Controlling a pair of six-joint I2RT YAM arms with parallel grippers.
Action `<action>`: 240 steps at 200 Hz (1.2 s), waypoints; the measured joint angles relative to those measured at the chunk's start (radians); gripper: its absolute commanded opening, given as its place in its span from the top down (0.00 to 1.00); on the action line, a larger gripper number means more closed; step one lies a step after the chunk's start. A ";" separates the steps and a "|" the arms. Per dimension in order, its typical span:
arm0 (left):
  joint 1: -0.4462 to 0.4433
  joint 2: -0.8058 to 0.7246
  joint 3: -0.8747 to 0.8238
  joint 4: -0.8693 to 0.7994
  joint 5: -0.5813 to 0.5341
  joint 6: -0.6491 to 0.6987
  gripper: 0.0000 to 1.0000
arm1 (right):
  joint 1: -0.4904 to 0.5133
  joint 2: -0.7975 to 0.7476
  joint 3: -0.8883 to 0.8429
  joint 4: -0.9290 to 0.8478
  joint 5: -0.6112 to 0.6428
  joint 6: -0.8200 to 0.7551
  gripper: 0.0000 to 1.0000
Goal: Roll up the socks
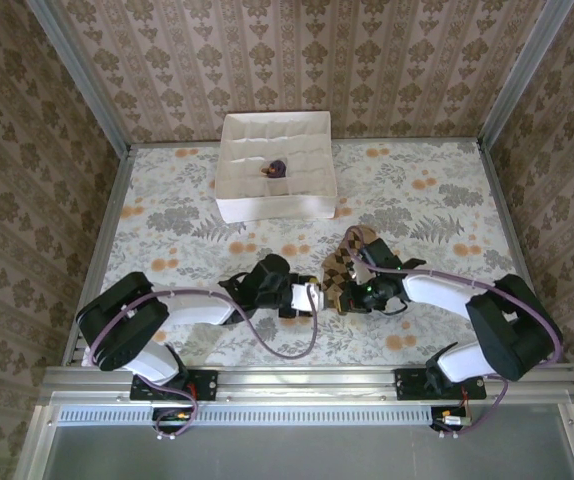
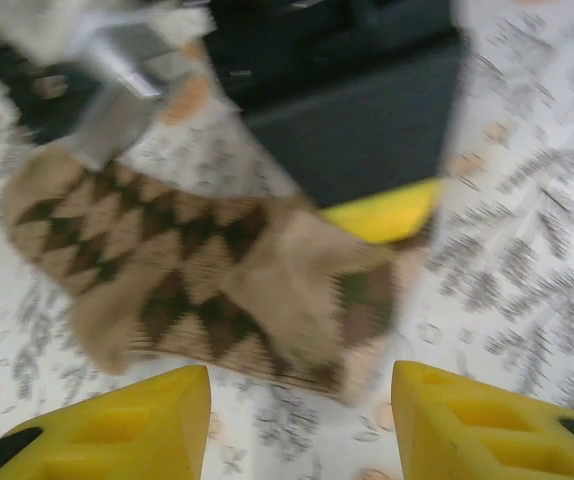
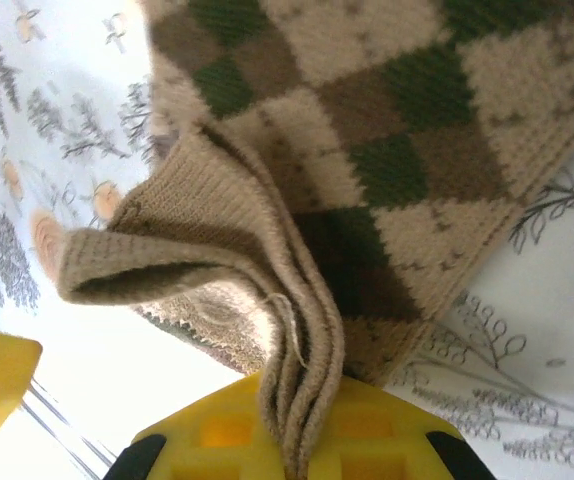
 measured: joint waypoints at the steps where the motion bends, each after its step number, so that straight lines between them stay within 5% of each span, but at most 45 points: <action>1: 0.001 0.000 0.000 0.003 0.001 -0.003 0.49 | 0.001 -0.002 0.000 -0.001 0.000 -0.002 1.00; 69: 0.035 0.000 -0.033 0.100 0.103 -0.179 0.45 | 0.133 -0.161 0.000 -0.012 0.083 -0.161 1.00; 165: 0.144 0.081 -0.006 0.104 0.354 -0.294 0.47 | 0.144 -0.154 -0.011 -0.005 0.074 -0.203 1.00; 230: 0.144 0.165 0.072 0.087 0.481 -0.332 0.94 | 0.144 -0.154 -0.011 -0.005 0.068 -0.203 1.00; 240: 0.144 0.172 0.079 0.085 0.488 -0.334 0.98 | 0.144 -0.154 -0.012 -0.006 0.068 -0.203 0.94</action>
